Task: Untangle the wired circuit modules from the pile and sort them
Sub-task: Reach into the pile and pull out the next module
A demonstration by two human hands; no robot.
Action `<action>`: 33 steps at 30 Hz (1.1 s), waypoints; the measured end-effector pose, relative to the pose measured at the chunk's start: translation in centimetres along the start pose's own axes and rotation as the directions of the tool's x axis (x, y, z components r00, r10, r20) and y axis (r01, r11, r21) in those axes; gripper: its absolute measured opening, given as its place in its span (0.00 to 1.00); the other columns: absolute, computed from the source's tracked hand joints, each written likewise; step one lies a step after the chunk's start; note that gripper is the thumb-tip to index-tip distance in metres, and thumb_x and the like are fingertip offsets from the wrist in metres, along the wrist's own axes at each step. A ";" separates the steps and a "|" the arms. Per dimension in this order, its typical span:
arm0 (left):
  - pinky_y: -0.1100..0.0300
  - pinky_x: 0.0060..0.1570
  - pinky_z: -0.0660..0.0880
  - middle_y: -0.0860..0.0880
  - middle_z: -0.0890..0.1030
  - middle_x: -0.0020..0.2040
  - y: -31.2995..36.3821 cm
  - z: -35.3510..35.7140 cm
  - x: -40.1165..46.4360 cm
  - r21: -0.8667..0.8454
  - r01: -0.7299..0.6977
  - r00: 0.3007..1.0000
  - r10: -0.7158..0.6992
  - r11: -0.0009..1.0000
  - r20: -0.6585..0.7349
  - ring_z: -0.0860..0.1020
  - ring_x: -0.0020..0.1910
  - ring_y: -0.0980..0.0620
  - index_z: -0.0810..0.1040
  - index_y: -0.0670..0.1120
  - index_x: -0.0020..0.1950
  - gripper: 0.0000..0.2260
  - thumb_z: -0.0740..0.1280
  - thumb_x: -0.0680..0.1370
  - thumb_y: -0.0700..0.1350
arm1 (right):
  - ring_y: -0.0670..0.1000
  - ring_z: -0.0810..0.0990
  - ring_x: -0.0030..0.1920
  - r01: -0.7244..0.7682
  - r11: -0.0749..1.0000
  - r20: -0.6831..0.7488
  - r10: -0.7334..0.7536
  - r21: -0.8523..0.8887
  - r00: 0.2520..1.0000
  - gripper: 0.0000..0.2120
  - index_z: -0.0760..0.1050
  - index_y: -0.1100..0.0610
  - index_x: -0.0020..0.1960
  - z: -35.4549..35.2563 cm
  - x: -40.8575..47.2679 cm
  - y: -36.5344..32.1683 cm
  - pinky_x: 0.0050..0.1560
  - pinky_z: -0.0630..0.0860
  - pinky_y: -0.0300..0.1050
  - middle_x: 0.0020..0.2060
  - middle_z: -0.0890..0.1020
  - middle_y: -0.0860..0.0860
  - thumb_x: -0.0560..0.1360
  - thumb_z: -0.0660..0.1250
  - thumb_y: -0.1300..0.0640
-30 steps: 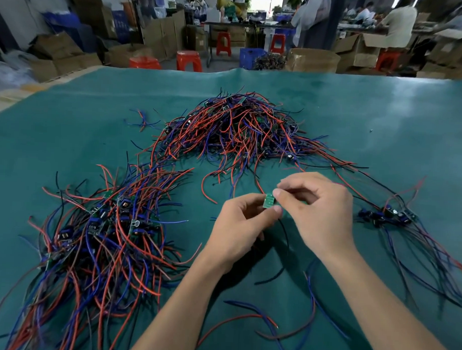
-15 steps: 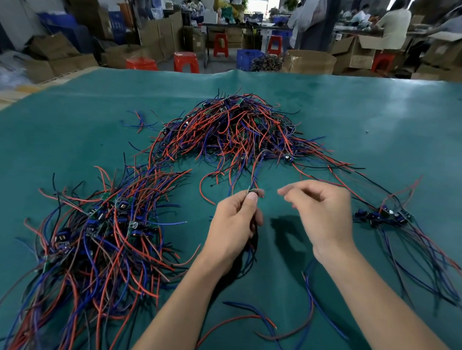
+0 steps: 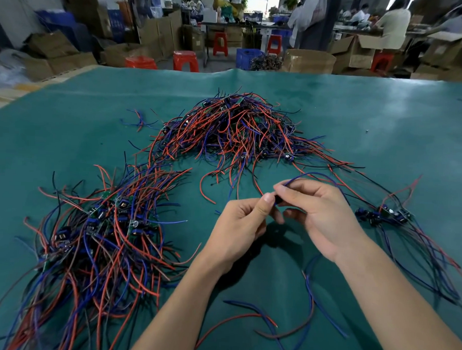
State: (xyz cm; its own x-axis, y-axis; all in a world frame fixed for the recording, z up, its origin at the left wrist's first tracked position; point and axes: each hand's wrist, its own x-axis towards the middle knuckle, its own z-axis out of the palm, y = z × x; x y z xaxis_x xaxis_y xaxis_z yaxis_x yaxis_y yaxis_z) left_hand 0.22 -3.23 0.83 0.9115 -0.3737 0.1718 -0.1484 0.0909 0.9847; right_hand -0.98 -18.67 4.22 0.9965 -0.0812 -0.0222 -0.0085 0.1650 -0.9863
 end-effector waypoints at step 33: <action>0.61 0.29 0.65 0.53 0.72 0.25 -0.5 -0.1 0.2 0.180 0.021 1.000 -0.020 0.983 -0.008 0.65 0.24 0.57 0.78 0.40 0.47 0.17 0.56 0.86 0.47 | 0.46 0.81 0.39 0.164 0.886 0.079 -0.144 -0.434 0.986 0.11 0.86 0.52 0.46 -1.0 0.6 1.0 0.44 0.75 0.46 0.37 0.86 0.51 0.75 0.73 0.45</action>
State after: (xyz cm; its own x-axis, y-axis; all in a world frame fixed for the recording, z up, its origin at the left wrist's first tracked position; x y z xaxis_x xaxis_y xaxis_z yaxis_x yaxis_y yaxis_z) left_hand 0.55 -3.25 0.36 0.9173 -0.3681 0.1521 -0.1961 -0.0849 0.9769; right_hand -0.48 -19.49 3.05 0.9908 -0.0261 0.1327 0.1193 -0.2934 -0.9485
